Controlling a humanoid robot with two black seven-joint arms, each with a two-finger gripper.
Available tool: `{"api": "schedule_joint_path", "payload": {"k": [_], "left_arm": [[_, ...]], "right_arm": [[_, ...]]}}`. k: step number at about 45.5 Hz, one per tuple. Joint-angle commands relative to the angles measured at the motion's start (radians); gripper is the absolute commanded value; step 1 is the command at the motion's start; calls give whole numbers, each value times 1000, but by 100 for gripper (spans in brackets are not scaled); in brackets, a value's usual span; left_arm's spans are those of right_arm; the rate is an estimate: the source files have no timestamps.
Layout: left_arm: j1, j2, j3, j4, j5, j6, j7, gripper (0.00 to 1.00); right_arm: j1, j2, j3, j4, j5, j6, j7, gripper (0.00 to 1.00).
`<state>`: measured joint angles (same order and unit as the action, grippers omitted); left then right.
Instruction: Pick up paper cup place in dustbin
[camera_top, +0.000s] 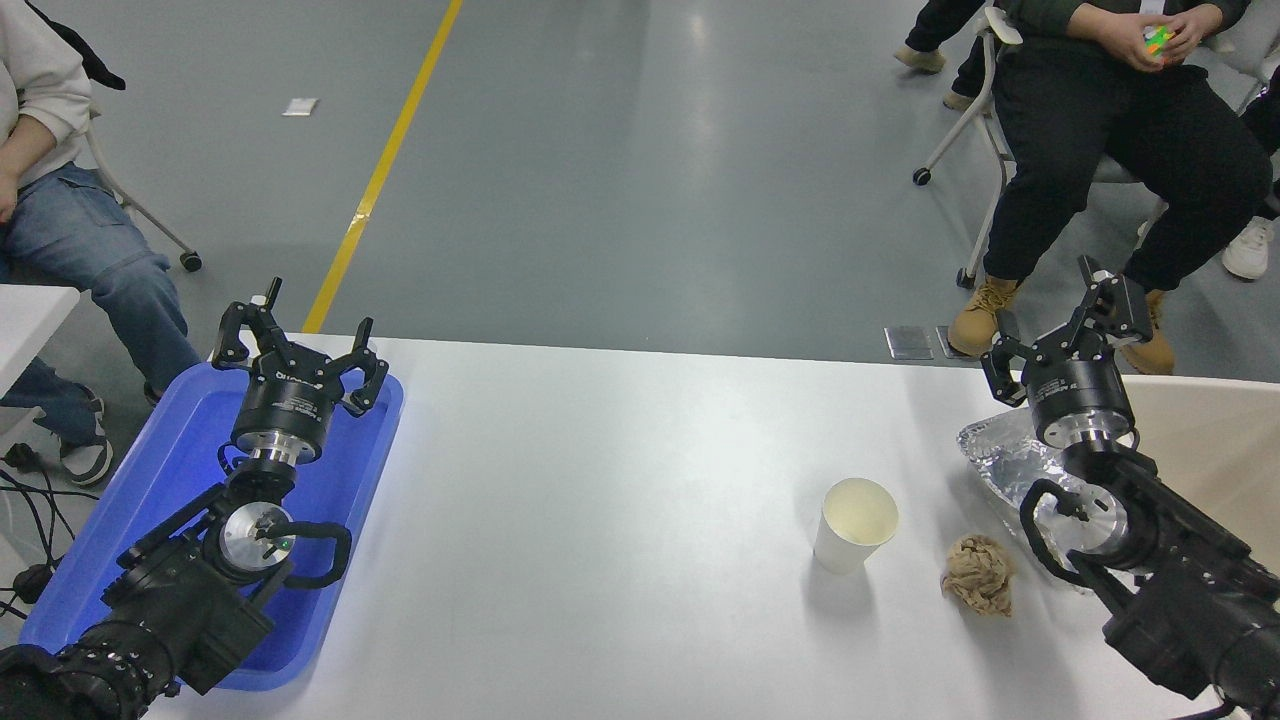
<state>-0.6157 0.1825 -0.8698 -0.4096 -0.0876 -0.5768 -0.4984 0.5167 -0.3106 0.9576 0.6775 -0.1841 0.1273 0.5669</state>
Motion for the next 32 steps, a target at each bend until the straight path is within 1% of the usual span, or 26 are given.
{"api": "schedule_joint_path", "payload": {"k": [1,9,25,29,32], "left_arm": [[1,0,0,0,0,0,0,100],[1,0,0,0,0,0,0,100],[-1,0,0,0,0,0,0,100],[-1,0,0,0,0,0,0,100],[-1,0,0,0,0,0,0,100]], "right_arm": [[3,-12,-25,-1,0,0,1,100],[9,-42,-62,-1,0,-1,-1,100],[88,-220,-350,7,6,-29,-10,100],[126,-257,-465,8,35,-32,-22,100],[164,-295,-580,11,83,-32,-45,100]]}}
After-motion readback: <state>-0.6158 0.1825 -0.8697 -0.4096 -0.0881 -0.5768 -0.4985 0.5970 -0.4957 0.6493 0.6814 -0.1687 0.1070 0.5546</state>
